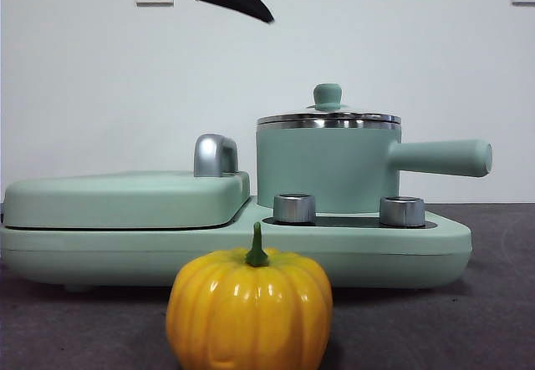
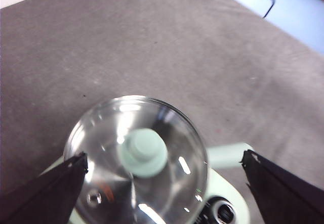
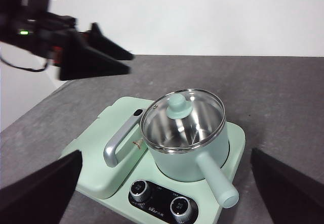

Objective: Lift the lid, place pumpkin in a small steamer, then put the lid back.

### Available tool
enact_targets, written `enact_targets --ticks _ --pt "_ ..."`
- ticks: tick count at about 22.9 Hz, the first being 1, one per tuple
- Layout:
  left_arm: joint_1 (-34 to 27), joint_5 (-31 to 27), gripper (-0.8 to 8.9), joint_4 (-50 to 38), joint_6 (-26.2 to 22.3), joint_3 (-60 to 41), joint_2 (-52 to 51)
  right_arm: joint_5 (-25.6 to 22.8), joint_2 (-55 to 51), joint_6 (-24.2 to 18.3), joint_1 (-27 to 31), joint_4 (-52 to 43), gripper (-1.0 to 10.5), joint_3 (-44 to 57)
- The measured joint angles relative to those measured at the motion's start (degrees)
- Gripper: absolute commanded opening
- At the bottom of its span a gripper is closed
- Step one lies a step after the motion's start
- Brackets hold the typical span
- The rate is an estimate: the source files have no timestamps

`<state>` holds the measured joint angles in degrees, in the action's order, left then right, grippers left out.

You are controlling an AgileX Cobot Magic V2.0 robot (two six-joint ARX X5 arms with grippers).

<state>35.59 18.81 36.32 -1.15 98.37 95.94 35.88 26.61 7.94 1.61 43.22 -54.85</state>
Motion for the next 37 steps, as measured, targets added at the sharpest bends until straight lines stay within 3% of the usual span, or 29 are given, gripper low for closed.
enact_targets --ticks 11,19,27,30,35,37 --pt "2.71 -5.42 4.90 2.27 -0.81 5.44 12.96 0.00 0.00 0.00 0.00 0.02 5.5 0.00" --pt "3.30 -9.05 4.31 3.39 -1.92 5.84 15.08 0.00 0.00 0.00 0.00 0.02 5.5 0.00" --pt "3.58 -10.05 4.31 16.81 -3.48 21.40 21.29 0.00 0.00 0.07 0.00 0.04 5.5 0.00" --pt "4.61 -10.14 4.26 18.14 -3.80 22.88 23.82 0.00 0.00 0.87 0.00 0.04 5.5 0.00" --pt "5.86 -12.57 3.50 17.99 -5.33 22.95 23.89 0.00 0.00 1.27 0.00 0.04 5.5 0.00" --pt "5.79 -12.70 2.40 18.01 -5.55 22.95 23.89 0.02 0.00 1.31 0.00 0.11 5.5 0.00"
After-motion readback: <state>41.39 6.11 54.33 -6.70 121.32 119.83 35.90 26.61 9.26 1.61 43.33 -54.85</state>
